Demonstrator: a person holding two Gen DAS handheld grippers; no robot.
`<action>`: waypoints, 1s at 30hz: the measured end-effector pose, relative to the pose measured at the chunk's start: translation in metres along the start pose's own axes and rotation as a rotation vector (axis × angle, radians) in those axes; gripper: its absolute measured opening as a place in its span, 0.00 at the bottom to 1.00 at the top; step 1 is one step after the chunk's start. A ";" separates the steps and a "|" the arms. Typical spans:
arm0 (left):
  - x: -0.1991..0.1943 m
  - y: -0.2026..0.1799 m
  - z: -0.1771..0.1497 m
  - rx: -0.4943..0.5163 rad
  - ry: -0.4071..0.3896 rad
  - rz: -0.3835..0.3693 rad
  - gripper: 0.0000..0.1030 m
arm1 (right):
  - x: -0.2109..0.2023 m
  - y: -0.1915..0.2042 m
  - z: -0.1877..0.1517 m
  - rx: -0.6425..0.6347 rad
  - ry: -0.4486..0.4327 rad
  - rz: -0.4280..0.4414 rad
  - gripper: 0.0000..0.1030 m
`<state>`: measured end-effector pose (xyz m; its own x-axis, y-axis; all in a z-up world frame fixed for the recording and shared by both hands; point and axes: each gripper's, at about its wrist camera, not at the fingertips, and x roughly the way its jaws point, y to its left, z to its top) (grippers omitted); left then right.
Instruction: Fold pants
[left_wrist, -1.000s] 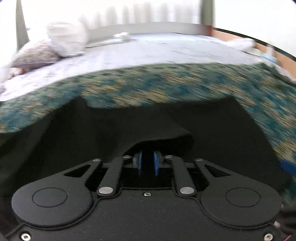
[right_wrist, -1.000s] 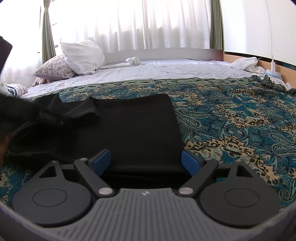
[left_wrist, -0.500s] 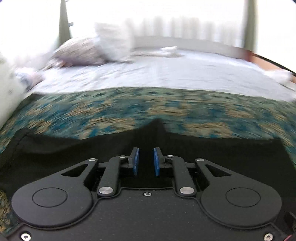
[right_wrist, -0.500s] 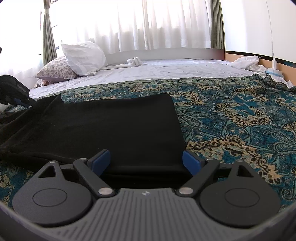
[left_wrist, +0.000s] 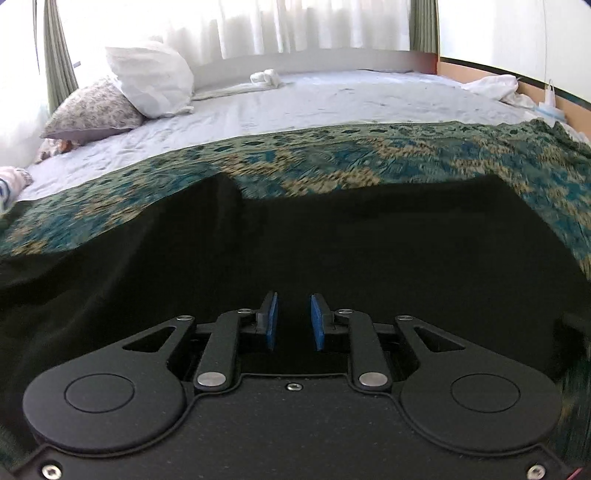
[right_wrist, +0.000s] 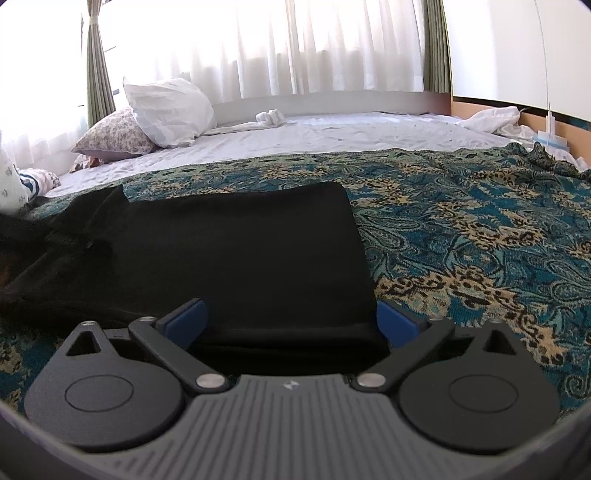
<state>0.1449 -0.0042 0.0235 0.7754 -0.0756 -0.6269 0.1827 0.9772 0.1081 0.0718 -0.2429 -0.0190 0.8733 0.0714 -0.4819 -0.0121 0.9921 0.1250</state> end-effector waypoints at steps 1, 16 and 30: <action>-0.009 0.004 -0.009 0.003 -0.009 0.005 0.29 | 0.000 0.000 0.000 -0.001 0.001 -0.001 1.00; -0.075 0.166 -0.057 -0.264 -0.073 0.282 0.38 | -0.010 0.027 0.024 -0.078 0.015 -0.076 1.00; -0.054 0.210 -0.094 -0.323 -0.049 0.352 0.39 | 0.116 0.189 0.125 0.057 0.290 0.322 0.77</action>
<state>0.0848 0.2234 0.0076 0.7857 0.2693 -0.5570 -0.2871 0.9562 0.0573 0.2316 -0.0596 0.0567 0.6565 0.4106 -0.6327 -0.2279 0.9076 0.3525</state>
